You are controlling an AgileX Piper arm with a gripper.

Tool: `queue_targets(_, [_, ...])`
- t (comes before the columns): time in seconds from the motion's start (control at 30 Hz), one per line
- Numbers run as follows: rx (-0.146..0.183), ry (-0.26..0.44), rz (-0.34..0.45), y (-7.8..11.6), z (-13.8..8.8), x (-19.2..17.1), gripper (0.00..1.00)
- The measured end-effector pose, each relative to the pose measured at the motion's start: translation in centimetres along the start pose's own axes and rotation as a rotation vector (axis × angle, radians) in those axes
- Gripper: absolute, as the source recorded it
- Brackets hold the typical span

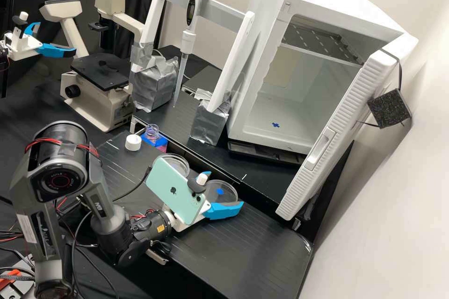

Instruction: Close the lid

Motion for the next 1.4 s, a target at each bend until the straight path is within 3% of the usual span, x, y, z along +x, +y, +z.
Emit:
queue_targets(0.43, [0.006, -0.002, -0.004, 0.2, -0.2, -0.2, 0.00])
queue_targets(0.73, [0.088, 0.044, 0.054, 1.9, -1.5, -2.3, 0.00])
queue_targets(0.87, [0.102, 0.099, 0.069, 2.0, -2.9, -3.5, 0.00])
queue_targets(1.1, [0.078, 0.215, 0.016, 0.7, -5.1, -4.5, 0.00])
queue_targets(1.4, [0.016, 0.329, -0.110, -0.9, -6.7, -4.6, 0.00])
